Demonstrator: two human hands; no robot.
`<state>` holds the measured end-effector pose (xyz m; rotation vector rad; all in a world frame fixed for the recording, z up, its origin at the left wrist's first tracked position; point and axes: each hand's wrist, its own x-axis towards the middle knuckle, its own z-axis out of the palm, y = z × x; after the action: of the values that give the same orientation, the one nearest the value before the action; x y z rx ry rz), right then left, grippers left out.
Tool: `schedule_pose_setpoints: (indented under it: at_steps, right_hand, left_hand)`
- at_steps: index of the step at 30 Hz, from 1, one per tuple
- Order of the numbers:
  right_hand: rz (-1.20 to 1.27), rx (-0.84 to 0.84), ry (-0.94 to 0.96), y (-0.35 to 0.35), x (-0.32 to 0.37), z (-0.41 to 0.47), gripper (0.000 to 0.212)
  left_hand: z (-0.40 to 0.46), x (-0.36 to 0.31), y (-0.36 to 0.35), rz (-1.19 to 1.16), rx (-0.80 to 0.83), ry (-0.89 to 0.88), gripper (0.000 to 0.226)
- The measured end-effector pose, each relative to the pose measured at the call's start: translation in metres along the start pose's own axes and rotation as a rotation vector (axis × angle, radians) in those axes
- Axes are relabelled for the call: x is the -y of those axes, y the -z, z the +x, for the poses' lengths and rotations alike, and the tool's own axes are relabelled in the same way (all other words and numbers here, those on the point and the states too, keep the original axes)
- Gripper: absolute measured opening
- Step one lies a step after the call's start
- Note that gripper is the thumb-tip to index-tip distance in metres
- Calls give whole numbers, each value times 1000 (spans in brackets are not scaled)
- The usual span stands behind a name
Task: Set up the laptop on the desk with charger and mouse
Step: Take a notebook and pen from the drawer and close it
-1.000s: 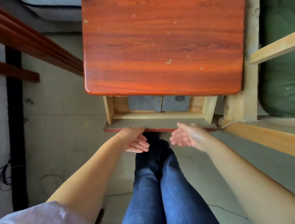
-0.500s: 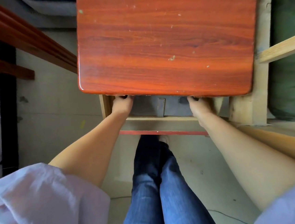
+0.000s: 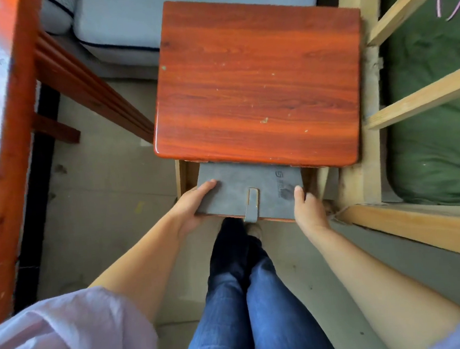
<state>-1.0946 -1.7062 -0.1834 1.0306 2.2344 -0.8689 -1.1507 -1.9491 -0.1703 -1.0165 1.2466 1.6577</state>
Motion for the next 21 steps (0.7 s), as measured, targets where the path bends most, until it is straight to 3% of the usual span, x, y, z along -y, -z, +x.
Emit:
schedule_pose_setpoints:
  at_steps: [4, 9, 13, 17, 21]
  right_hand:
    - [-129, 105, 142, -1, -18, -21, 57]
    - [-231, 35, 296, 7, -12, 2, 38]
    - [-370, 105, 448, 1, 7, 40, 28]
    - [-651, 235, 597, -21, 27, 63, 42]
    - [-777, 158, 783, -52, 43, 65, 58]
  left_hand:
    - [-29, 17, 32, 7, 175, 39, 23]
    - [-51, 35, 85, 119, 395, 45, 59]
    - [-52, 39, 97, 280, 510, 81, 36]
    - [-36, 40, 72, 788, 469, -53, 30]
    - [-15, 50, 37, 1326, 369, -199, 42]
